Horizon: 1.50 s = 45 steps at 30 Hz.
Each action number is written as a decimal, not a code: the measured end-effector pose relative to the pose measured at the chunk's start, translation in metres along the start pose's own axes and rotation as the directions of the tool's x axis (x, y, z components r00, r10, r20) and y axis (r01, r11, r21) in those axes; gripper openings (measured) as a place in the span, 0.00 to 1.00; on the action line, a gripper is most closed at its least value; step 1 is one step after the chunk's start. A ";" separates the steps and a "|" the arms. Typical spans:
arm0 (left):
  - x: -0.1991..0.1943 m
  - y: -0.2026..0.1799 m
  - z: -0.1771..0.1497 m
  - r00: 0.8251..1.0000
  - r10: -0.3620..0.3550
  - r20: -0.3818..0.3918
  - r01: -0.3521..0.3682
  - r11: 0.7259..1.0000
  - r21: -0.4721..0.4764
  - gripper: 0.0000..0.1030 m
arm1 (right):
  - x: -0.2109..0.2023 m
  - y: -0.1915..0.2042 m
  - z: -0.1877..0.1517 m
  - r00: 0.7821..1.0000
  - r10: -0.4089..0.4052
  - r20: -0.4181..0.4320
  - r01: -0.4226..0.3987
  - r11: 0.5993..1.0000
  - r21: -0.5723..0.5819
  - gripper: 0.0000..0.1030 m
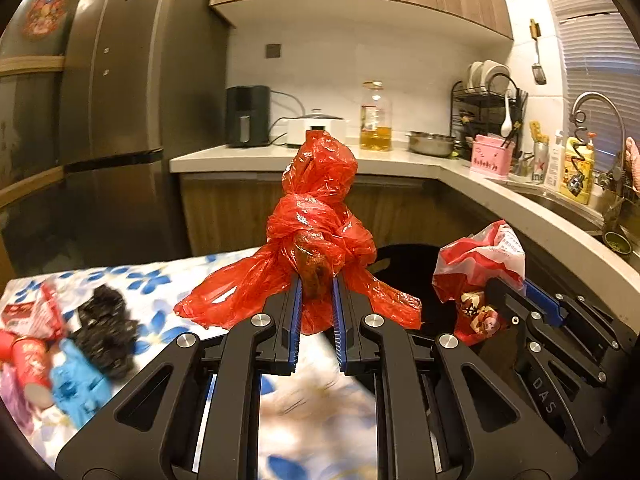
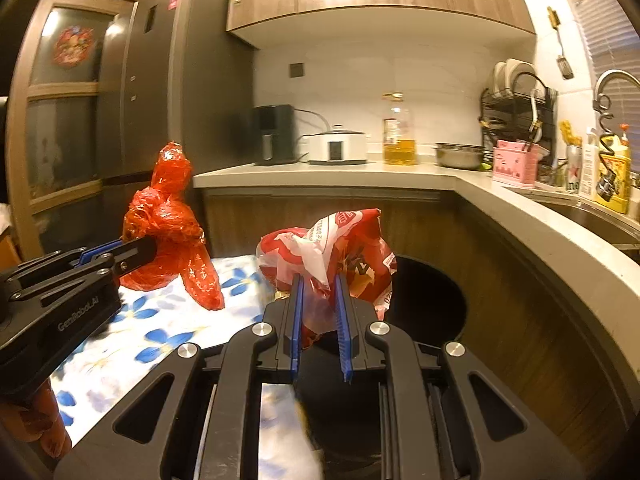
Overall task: Collect trash
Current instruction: 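Carry the red and red-white bags in both tools over the black bin, then open both tools to drop the bags into the black bin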
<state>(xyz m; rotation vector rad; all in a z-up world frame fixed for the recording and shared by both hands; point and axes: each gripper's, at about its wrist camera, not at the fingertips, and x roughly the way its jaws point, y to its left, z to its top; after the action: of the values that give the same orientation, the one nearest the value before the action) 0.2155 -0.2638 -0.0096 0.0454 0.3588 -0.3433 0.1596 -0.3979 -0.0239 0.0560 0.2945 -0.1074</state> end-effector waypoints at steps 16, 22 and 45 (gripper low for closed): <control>0.059 -0.055 0.011 0.995 -0.098 0.000 0.097 0.995 0.036 0.13 | 0.037 -0.053 0.010 0.998 -0.068 -0.008 0.068 0.996 0.054 0.16; 0.071 -0.058 0.009 0.994 -0.107 -0.007 0.107 0.994 0.032 0.13 | 0.048 -0.061 0.007 0.998 -0.063 -0.028 0.065 0.995 0.070 0.16; 0.100 -0.066 -0.005 0.987 -0.146 -0.064 0.149 0.988 0.045 0.15 | 0.066 -0.070 0.006 0.998 -0.034 -0.051 0.038 0.995 0.091 0.24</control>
<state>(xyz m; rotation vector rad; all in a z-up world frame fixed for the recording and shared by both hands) 0.2798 -0.3574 -0.0479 0.0786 0.4146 -0.4983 0.2157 -0.4743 -0.0404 0.1453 0.3401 -0.1554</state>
